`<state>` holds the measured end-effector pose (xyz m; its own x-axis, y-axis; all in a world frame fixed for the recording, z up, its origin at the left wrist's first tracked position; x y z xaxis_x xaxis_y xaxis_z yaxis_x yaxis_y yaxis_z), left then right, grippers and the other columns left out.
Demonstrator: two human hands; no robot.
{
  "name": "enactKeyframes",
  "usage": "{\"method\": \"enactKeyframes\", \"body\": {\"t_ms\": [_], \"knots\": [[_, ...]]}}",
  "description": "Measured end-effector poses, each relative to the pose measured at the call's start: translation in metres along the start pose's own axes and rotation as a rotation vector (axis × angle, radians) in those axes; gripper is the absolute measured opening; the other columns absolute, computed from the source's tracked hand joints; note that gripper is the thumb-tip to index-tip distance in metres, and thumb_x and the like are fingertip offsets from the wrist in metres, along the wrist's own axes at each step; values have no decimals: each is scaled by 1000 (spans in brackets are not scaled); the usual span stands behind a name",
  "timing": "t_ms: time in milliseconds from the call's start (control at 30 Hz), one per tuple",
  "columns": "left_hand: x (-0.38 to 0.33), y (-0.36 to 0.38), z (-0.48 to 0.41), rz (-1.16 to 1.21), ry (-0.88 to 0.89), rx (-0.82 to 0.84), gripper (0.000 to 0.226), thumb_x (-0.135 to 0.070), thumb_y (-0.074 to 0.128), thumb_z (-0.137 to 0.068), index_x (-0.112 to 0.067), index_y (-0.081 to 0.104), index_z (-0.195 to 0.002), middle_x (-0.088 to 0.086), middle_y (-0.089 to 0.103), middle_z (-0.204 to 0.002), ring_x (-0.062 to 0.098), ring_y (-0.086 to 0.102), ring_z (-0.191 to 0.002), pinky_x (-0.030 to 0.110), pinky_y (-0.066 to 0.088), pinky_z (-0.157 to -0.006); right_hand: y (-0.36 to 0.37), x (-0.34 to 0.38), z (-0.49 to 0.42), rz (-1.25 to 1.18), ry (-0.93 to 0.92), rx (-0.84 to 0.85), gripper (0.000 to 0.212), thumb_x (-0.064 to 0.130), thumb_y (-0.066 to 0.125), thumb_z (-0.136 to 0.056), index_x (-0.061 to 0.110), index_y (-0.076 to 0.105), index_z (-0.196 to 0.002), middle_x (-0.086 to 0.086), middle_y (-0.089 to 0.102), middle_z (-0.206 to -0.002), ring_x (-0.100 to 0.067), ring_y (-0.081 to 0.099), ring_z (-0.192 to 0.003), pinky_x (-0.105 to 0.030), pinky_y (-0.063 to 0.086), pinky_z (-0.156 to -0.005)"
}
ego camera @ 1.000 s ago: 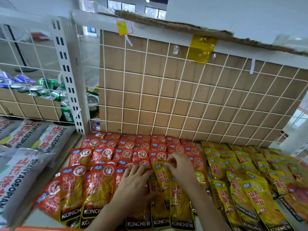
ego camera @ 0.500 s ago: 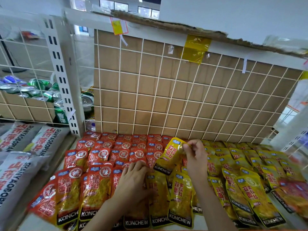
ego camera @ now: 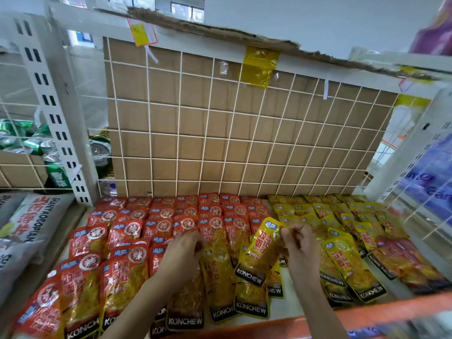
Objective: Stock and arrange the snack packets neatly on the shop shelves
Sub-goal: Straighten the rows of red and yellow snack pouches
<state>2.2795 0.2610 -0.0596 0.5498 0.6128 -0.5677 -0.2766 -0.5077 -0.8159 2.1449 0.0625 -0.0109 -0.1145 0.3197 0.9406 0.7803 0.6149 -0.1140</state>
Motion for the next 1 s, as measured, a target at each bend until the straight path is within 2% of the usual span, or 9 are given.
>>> {"method": "enactKeyframes", "body": {"t_ms": [167,267,400,567,633,733,833,900,1000], "knots": [[-2,-4,-3,25,17,-69,14,-15,55,-92,-26,48,-88,-11,50,-97,7,45,-93,14,35,-72,-12,4,9,26,-10,-25,15,-5,54,-88,4,52,-76,-2,56,-64,5,53,-55,-7,40,-55],[-5,-14,-3,133,65,-136,22,-6,59,-89,-25,50,-81,-9,55,-88,9,52,-84,14,36,-65,-19,7,12,45,-22,-39,10,-5,53,-88,-1,52,-79,-3,55,-64,4,54,-56,-7,40,-55],[0,-36,-3,251,84,-289,21,2,63,-84,-16,54,-79,-7,59,-73,5,55,-67,13,38,-55,-26,10,16,58,-12,-59,15,-4,56,-87,6,52,-77,-3,58,-65,3,55,-56,-7,41,-55],[5,-55,-8,405,56,-427,21,4,61,-85,-14,52,-79,1,60,-72,11,54,-51,15,36,-47,-38,13,22,84,-7,-79,20,-5,57,-86,11,53,-73,4,63,-56,4,57,-55,-6,42,-53],[7,-62,-11,468,52,-471,20,6,60,-86,-13,54,-80,6,60,-71,14,56,-60,14,36,-49,-45,12,23,95,2,-80,17,-4,56,-86,10,54,-76,14,67,-61,4,58,-54,-8,43,-51],[6,-69,-16,508,70,-517,20,8,59,-85,-12,56,-83,6,61,-77,-2,55,-66,11,38,-57,-61,12,21,124,-22,-107,10,-5,57,-86,2,56,-79,15,66,-60,3,58,-52,-7,41,-50],[-2,-72,-18,520,79,-509,17,7,59,-85,-11,58,-85,2,61,-79,-8,54,-67,6,38,-58,-81,9,16,149,-20,-147,18,-3,58,-86,10,57,-73,16,64,-58,4,54,-51,-8,39,-50],[-10,-69,-21,543,74,-489,21,4,60,-86,-16,59,-82,-5,62,-76,-5,54,-63,10,39,-53,-96,3,12,147,1,-164,18,-2,58,-86,11,57,-73,16,63,-57,5,53,-50,-7,38,-49],[-29,-61,-26,548,101,-468,27,6,62,-83,-21,59,-78,-8,64,-76,-8,56,-66,11,41,-57,-123,-9,2,147,43,-195,18,3,59,-86,16,59,-74,19,65,-61,6,55,-55,-6,39,-53]]}}
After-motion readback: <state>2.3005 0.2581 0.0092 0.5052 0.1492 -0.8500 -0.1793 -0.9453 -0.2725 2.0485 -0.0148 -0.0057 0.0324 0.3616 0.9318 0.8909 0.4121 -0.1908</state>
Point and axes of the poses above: each hand's wrist, its own z-axis away from the middle knuckle, its own y-axis out of the palm, x = y × z, the point moved 7 cm from there along -z, towards the middle knuckle
